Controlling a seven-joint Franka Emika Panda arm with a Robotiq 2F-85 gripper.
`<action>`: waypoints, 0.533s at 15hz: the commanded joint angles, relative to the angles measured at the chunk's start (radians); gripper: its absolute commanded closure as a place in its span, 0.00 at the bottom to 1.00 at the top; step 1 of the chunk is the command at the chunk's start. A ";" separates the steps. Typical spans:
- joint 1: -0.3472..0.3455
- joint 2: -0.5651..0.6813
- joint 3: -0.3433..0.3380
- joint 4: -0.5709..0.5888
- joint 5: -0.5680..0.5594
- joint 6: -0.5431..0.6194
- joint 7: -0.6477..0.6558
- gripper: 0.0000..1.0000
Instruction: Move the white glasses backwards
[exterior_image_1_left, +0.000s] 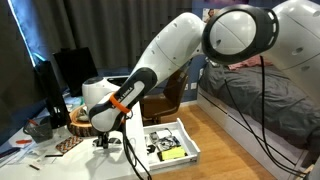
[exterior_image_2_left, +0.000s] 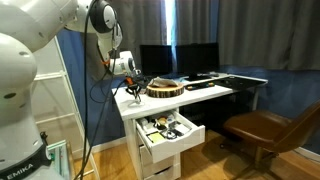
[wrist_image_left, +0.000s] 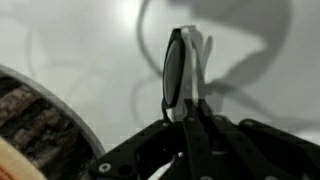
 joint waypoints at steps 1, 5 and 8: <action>0.050 -0.014 0.018 0.071 -0.050 -0.062 -0.095 0.98; 0.099 0.053 0.054 0.256 -0.041 -0.252 -0.292 0.98; 0.141 0.123 0.049 0.424 -0.054 -0.380 -0.456 0.98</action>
